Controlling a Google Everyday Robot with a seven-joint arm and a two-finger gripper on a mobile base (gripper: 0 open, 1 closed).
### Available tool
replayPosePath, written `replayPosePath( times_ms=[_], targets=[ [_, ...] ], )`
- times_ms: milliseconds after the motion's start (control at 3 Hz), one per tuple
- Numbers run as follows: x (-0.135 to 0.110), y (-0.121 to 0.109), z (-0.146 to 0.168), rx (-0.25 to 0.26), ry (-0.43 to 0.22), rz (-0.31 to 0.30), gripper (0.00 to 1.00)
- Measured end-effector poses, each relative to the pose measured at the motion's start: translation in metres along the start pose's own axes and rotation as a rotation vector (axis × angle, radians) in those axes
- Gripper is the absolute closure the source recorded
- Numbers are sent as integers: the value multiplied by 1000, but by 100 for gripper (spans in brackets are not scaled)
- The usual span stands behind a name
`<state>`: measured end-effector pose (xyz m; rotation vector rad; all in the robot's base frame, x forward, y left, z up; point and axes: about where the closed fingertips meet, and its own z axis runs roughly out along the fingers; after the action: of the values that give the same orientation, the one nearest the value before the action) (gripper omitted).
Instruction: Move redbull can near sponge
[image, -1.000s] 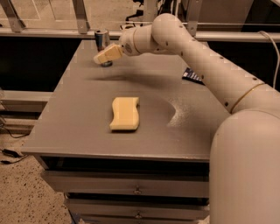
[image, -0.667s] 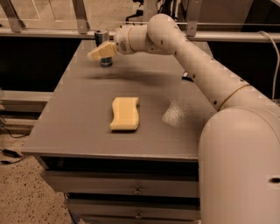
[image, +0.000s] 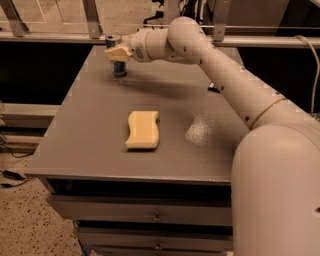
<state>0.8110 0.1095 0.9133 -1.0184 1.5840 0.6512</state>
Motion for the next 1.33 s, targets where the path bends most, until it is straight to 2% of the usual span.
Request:
replayPosePath(
  times_ms=[333, 667, 1000, 1333],
  targets=[
    [4, -4, -22, 8, -18, 29, 90],
    [-4, 7, -62, -58, -57, 58, 100],
    [-5, 26, -111, -108, -54, 71, 100],
    [1, 46, -152, -136, -25, 74, 100]
  ],
)
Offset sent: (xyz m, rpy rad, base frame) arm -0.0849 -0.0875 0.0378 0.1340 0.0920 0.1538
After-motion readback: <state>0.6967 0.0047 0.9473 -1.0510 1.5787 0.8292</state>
